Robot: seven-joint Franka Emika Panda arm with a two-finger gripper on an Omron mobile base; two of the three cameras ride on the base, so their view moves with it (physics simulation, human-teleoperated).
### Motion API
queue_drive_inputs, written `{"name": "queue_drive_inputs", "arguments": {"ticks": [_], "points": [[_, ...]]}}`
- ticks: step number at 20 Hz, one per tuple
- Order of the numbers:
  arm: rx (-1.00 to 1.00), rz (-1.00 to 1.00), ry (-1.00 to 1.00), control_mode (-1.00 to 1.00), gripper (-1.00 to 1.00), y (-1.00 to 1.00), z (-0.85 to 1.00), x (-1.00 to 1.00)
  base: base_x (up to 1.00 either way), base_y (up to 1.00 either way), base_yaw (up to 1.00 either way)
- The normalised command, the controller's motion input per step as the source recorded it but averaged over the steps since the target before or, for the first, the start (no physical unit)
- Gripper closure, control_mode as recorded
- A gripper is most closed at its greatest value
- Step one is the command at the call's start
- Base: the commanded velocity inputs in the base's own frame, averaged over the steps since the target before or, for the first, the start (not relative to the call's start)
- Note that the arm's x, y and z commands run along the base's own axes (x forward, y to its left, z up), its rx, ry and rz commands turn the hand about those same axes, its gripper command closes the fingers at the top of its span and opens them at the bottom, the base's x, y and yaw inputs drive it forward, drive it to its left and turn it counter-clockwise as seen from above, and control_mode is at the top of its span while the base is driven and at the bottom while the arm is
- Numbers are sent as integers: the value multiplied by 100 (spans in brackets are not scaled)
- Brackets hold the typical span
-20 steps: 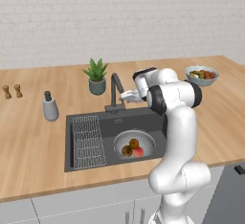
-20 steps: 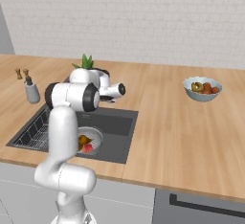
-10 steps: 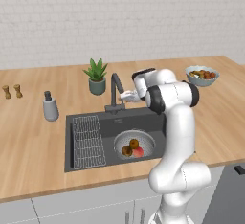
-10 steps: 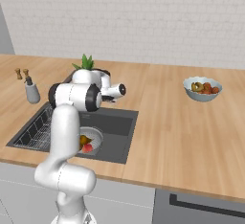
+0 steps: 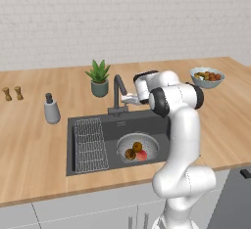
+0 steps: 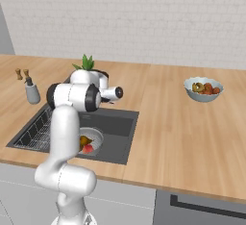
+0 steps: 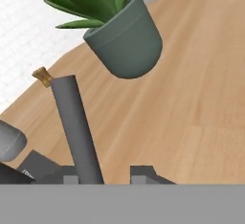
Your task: Put the colander in the sink, put the pear, peach, pear in the colander, and turn on the sink faucet and pour water over the colander.
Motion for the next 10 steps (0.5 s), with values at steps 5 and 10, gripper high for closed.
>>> {"name": "queue_drive_inputs", "arguments": {"ticks": [5, 10], "points": [[0, -18, -1, -100, 100, -76, -8, -1, 0, 0, 0], [0, -15, 0, -100, 100, -100, -11, -7, 0, 0, 0]]}}
